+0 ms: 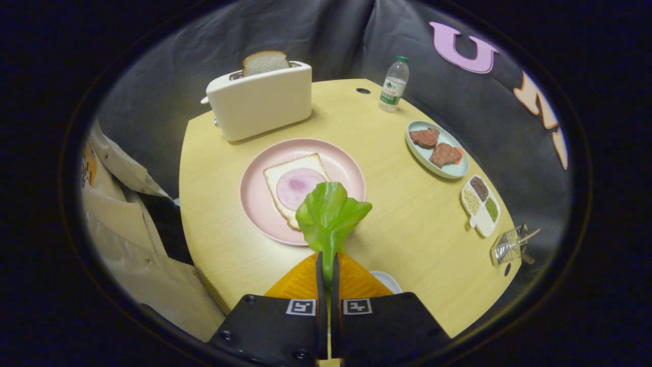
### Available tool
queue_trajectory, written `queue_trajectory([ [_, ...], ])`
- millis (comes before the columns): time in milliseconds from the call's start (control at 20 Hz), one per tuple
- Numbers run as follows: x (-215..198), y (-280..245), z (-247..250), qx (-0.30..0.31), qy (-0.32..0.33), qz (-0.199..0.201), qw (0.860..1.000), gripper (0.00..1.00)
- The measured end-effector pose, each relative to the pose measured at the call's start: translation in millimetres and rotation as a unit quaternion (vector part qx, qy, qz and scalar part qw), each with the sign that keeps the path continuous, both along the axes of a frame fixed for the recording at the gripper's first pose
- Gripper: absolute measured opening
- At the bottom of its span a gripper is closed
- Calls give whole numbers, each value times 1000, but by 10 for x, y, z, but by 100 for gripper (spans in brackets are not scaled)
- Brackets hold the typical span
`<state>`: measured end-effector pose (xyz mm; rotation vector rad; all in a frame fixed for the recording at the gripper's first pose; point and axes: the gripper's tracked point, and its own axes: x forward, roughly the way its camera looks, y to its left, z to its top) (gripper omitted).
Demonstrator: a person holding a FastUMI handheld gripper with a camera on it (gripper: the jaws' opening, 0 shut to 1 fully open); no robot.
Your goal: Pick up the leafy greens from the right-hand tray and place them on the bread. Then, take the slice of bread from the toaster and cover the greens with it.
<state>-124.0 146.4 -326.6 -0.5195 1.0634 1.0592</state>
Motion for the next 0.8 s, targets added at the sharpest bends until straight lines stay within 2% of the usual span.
queue_trajectory([
  [650, -172, 1059, -217, 18, 22, 41, 999, 5],
  [700, -167, 1118, -277, 17, 23, 43, 999, 13],
  [800, -160, 1223, -305, 17, 21, 48, 999, 13],
])
